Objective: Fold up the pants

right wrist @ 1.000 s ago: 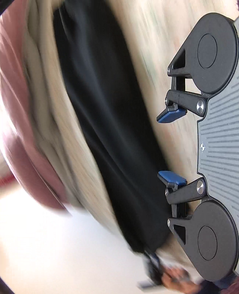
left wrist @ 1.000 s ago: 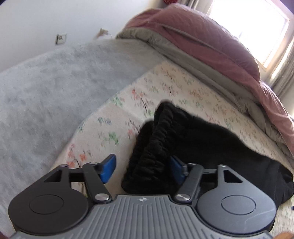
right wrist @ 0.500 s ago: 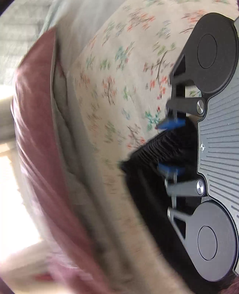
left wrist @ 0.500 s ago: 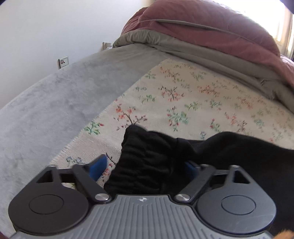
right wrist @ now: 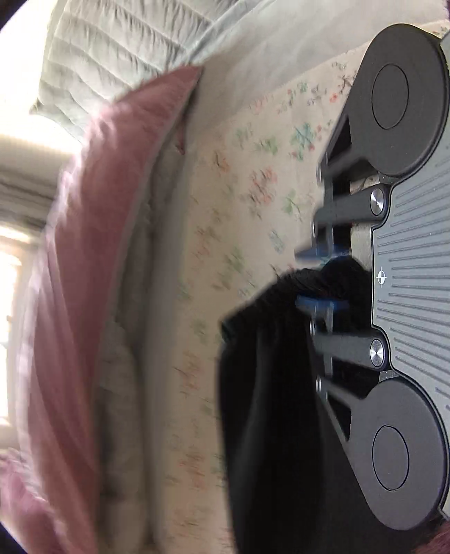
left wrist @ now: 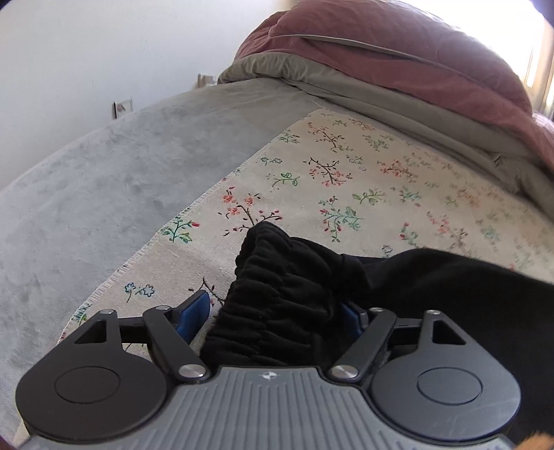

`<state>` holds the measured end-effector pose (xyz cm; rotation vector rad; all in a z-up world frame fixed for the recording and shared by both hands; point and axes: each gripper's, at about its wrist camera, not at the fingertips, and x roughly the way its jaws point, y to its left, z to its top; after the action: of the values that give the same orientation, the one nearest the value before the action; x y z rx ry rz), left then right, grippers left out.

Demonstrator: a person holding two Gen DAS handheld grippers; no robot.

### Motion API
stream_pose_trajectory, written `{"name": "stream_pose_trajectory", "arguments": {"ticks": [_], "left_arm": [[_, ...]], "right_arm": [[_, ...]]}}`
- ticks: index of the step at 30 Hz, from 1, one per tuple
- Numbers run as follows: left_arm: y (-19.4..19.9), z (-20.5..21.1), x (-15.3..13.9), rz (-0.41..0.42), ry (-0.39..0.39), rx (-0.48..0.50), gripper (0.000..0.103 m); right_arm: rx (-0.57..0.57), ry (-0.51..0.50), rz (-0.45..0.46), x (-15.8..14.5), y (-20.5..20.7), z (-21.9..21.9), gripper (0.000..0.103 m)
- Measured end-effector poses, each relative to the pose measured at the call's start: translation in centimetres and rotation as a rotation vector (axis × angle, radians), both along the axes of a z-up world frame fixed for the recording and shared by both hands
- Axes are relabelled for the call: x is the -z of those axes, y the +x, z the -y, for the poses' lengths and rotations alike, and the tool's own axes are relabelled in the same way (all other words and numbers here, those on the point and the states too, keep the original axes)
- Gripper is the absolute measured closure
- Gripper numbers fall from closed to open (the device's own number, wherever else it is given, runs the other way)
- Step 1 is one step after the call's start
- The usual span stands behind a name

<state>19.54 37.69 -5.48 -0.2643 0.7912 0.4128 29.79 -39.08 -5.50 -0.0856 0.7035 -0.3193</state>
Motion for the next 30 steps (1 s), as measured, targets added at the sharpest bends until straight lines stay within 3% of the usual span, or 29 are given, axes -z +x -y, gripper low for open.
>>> {"name": "stream_pose_trajectory", "arguments": {"ticks": [1,4,6,8,10,12,14,16,19,21,24,25,26,27,28,29,30], "left_arm": [[-0.5,-0.3,-0.3,0.007,-0.026,-0.006,0.002],[-2.9,-0.6,-1.1,0.028,-0.069,-0.030,0.000],[-5.1,-0.8,-1.6,0.044,-0.126,-0.079,0.000],[-7.3,-1.3,-2.1,0.052,-0.230,-0.156,0.000],[-9.2,-1.3,-3.2,0.073,-0.303,-0.173,0.000],[-10.4,-1.2,-4.3,0.095,-0.361,-0.157,0.000],[-10.4,-1.0,-4.2,0.074,-0.409,-0.125,0.000],[-10.0,-0.6,-3.2,0.042,-0.433,-0.136,0.000],[-9.6,-0.6,-0.9,0.045,-0.562,-0.163,0.000],[-9.6,-0.3,0.4,0.042,-0.577,-0.198,0.000],[-9.2,0.3,0.9,0.121,-0.580,-0.220,0.000],[-8.9,0.3,1.1,0.142,-0.588,-0.249,0.000],[-8.7,0.2,1.4,0.160,-0.598,-0.290,0.000],[-8.7,0.3,1.5,0.188,-0.597,-0.322,0.000],[-8.6,0.6,1.3,0.209,-0.563,-0.339,0.000],[-8.4,0.9,1.0,0.197,-0.492,-0.342,0.029],[-7.9,1.0,0.8,0.189,-0.439,-0.299,0.031]], "right_arm": [[0.050,0.052,0.055,-0.5,-1.0,0.9,0.040],[0.158,0.361,0.218,-1.7,-5.5,4.8,0.041],[0.139,0.557,0.199,-1.3,-7.5,7.0,0.043],[0.128,0.674,0.129,-0.3,-8.4,8.3,0.061],[0.141,0.814,0.131,0.9,-9.4,9.3,0.061],[0.177,0.925,0.140,1.8,-9.7,9.7,0.059],[0.237,0.985,0.107,3.1,-8.9,9.6,0.039],[0.250,1.021,0.127,3.3,-8.4,9.2,0.027],[0.272,1.012,0.141,3.3,-6.9,7.8,0.026],[0.269,0.970,0.144,3.2,-5.9,6.9,0.026],[0.271,0.897,0.147,3.0,-4.5,5.7,0.026],[0.273,0.882,0.149,3.0,-4.2,5.4,0.034],[0.276,0.865,0.149,3.1,-3.9,5.2,0.058],[0.283,0.844,0.146,2.9,-4.0,5.1,0.074],[0.281,0.841,0.140,3.1,-3.9,5.1,0.076],[0.280,0.842,0.144,3.3,-4.1,5.2,0.080],[0.268,0.820,0.149,3.1,-4.2,5.0,0.082]]}}
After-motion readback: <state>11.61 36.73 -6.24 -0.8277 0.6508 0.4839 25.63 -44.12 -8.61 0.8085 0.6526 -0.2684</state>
